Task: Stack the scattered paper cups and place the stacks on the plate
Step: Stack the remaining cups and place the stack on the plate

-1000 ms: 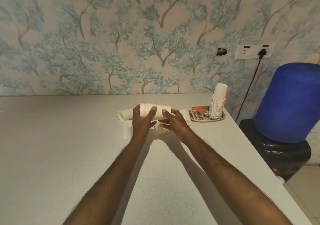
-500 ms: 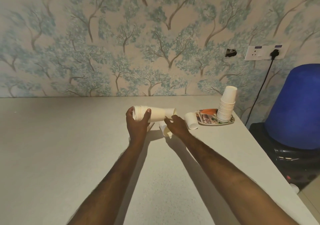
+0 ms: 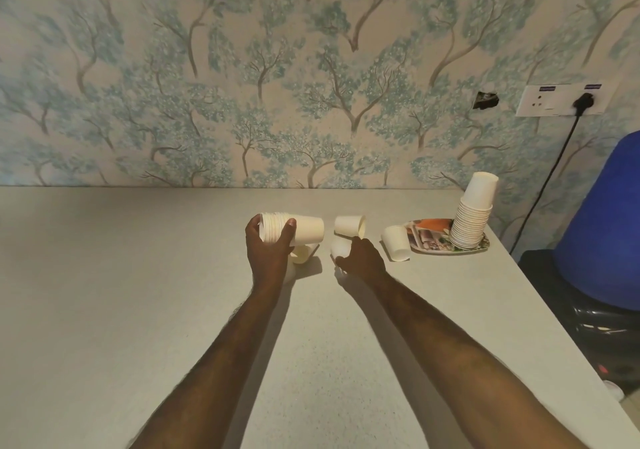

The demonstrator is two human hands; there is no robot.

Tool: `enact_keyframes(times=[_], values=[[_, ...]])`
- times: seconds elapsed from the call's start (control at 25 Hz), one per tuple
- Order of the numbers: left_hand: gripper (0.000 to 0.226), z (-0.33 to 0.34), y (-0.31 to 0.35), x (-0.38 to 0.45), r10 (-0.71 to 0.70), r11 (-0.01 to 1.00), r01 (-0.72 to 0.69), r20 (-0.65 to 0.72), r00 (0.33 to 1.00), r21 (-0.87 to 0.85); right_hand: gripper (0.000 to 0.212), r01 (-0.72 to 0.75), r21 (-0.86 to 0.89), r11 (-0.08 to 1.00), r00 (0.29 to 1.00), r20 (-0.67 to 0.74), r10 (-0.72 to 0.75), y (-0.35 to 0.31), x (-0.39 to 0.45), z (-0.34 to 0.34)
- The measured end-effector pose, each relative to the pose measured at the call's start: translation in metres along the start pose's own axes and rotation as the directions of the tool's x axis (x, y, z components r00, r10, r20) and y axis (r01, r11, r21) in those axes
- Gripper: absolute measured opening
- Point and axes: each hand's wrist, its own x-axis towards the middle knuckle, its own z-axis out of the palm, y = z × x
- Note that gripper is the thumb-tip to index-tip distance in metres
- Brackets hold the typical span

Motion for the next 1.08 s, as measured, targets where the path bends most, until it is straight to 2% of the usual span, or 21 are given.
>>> enact_keyframes(times=[0.12,0.2,0.28,0.36,0.52,0.6,0.68,0.8,1.0,1.08], values=[[0.077,0.005,-0.004,-0.001,-0.021,0.999,0.020,-0.007,1.000,-0.031,0.054,-0.048,0.082,0.995,0.994,0.097,0.040,0.012,0.005,-0.008],[0.077,0.010,-0.004,-0.004,-0.037,0.998,0.036,-0.005,0.999,-0.045,0.050,-0.147,0.371,0.917,0.988,0.106,0.115,0.018,0.008,-0.015],[0.077,0.016,-0.004,-0.009,-0.046,0.997,0.046,0.004,0.999,-0.064,0.050,-0.196,0.665,0.721,0.978,0.076,0.195,0.020,0.009,-0.022],[0.074,0.023,-0.003,-0.015,-0.046,0.993,0.048,0.017,0.999,-0.104,0.049,-0.195,0.821,0.536,0.965,0.064,0.254,0.021,0.009,-0.029],[0.074,0.037,0.002,-0.024,-0.058,0.991,0.064,0.058,0.997,-0.121,0.047,-0.182,0.962,0.204,0.961,0.130,0.245,0.015,-0.002,-0.036],[0.075,0.042,0.002,-0.026,-0.074,0.988,0.084,0.082,0.994,-0.130,0.049,-0.138,0.986,0.092,0.974,0.119,0.191,0.010,-0.012,-0.038],[0.076,0.047,0.003,-0.027,-0.076,0.987,0.087,0.088,0.993,-0.138,0.051,-0.116,0.992,0.045,0.986,0.110,0.126,0.003,-0.021,-0.038],[0.073,0.053,0.004,-0.030,-0.059,0.990,0.070,0.095,0.994,-0.119,0.051,-0.118,0.992,0.033,0.992,0.117,0.048,-0.007,-0.032,-0.036],[0.080,0.059,0.003,-0.032,-0.063,0.995,0.072,0.140,0.988,-0.065,0.052,-0.154,0.985,0.079,0.988,0.153,0.013,-0.018,-0.039,-0.034],[0.082,0.060,0.002,-0.030,-0.058,0.997,0.064,0.159,0.986,-0.038,0.051,-0.153,0.978,0.144,0.988,0.155,0.002,-0.016,-0.039,-0.034]])
